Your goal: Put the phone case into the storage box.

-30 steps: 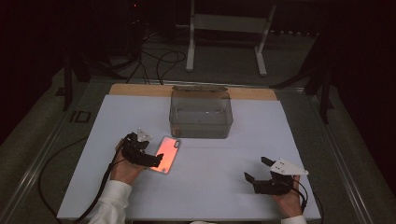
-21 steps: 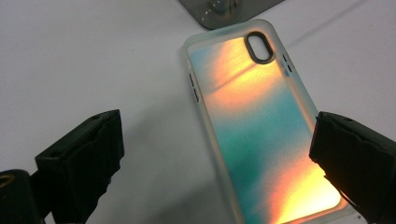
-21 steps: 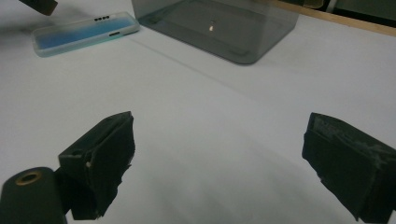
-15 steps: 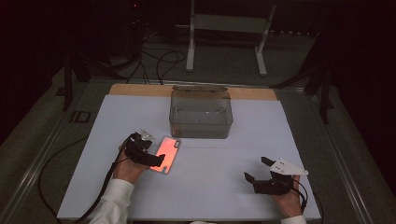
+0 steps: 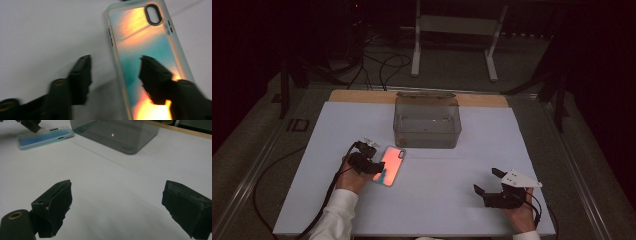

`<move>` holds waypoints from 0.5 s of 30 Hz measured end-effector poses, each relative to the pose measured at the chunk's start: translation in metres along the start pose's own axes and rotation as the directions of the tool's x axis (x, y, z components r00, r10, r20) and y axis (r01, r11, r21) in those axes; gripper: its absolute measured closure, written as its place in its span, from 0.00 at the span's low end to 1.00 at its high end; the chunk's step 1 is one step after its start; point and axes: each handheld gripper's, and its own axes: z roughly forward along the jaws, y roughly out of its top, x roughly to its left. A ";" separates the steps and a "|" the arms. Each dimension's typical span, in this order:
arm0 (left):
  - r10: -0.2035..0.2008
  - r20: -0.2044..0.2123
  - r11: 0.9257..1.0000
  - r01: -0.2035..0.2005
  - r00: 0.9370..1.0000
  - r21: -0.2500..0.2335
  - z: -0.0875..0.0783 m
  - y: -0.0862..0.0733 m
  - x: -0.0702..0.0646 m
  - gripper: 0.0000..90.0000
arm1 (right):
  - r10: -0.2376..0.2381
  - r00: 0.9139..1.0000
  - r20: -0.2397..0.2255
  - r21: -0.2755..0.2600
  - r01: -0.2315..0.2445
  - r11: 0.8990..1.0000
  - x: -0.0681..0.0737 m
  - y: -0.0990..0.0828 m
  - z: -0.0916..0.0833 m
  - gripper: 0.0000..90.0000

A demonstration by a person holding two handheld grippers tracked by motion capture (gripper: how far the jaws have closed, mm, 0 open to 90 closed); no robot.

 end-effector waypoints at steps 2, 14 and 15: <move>-0.010 0.024 1.000 0.010 1.000 0.010 0.001 0.001 0.001 0.63 | -0.001 1.000 -0.002 0.001 0.001 1.000 0.000 0.000 0.000 0.10; -0.050 0.052 0.997 0.046 0.997 0.062 0.010 0.002 0.003 0.95 | 0.003 1.000 -0.003 0.000 -0.003 1.000 0.000 0.000 0.000 0.10; -0.047 0.049 0.997 0.044 0.998 0.065 0.010 0.003 0.002 0.96 | 0.004 1.000 -0.004 0.001 -0.004 1.000 0.000 0.000 0.000 0.10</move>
